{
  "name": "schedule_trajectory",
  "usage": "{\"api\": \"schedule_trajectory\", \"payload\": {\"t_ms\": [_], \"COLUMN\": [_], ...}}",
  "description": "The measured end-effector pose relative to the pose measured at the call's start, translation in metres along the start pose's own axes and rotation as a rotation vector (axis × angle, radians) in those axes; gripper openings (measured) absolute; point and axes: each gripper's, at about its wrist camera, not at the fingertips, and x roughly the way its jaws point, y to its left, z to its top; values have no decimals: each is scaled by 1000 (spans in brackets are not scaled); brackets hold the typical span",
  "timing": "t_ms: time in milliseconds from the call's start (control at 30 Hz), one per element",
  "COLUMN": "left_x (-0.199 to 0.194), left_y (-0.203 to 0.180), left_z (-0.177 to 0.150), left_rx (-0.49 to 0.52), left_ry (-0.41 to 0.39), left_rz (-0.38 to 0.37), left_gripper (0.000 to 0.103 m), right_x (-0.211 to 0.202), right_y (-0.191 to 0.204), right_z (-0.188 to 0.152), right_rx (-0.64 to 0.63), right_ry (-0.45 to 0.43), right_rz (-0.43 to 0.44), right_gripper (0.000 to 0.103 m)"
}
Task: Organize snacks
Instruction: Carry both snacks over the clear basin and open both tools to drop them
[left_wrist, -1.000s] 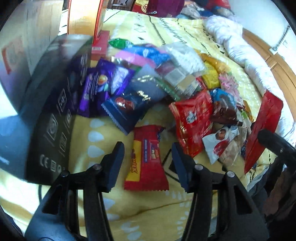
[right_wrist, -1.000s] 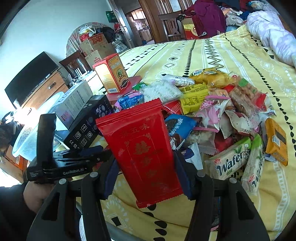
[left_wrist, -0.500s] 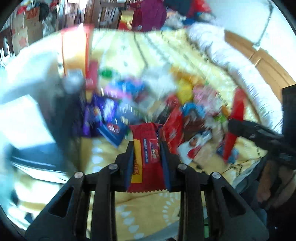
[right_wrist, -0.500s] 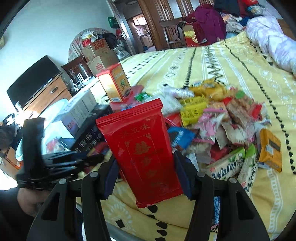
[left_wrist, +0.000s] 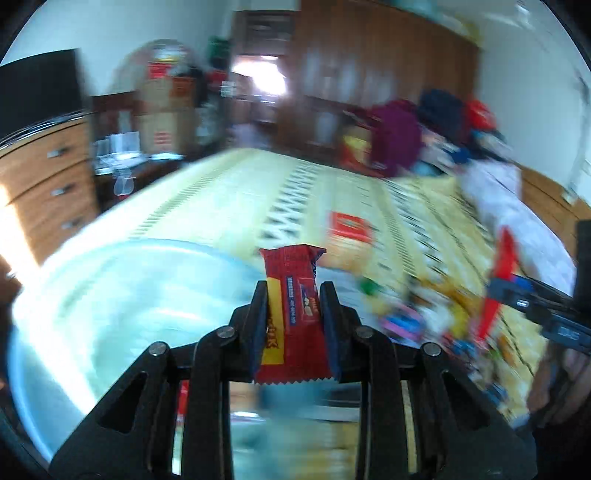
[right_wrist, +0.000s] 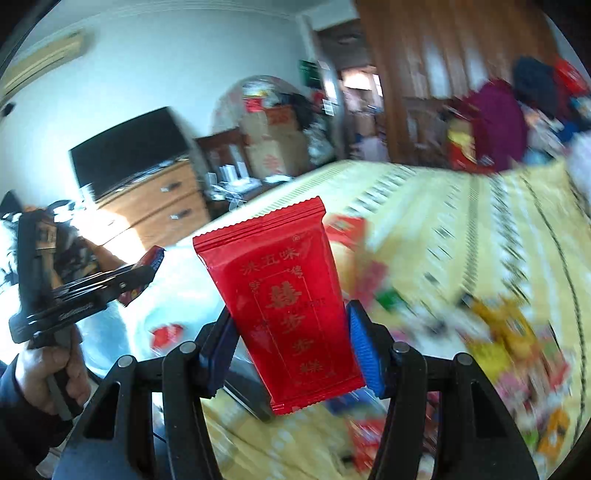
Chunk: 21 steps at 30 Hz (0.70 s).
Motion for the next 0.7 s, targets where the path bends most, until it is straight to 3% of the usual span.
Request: {"api": "schedule_trajectory", "payload": {"t_ms": [67, 233, 467, 700], "left_x": [-6, 3, 16, 11], "left_y": [42, 94, 113, 122], "left_z": [10, 9, -7, -15], "left_rx": [-58, -158, -207, -221], "left_ry": [-17, 13, 74, 102], "left_rz": [80, 179, 232, 235], "left_gripper": [28, 28, 28, 29], "right_x": [16, 71, 140, 165], "right_y": [27, 97, 162, 179], "right_z": [19, 54, 52, 34], "right_rx": [-35, -100, -118, -136], "right_ry": [-3, 47, 181, 228], "right_rz": [58, 212, 315, 325], "right_gripper": [61, 61, 61, 59]}}
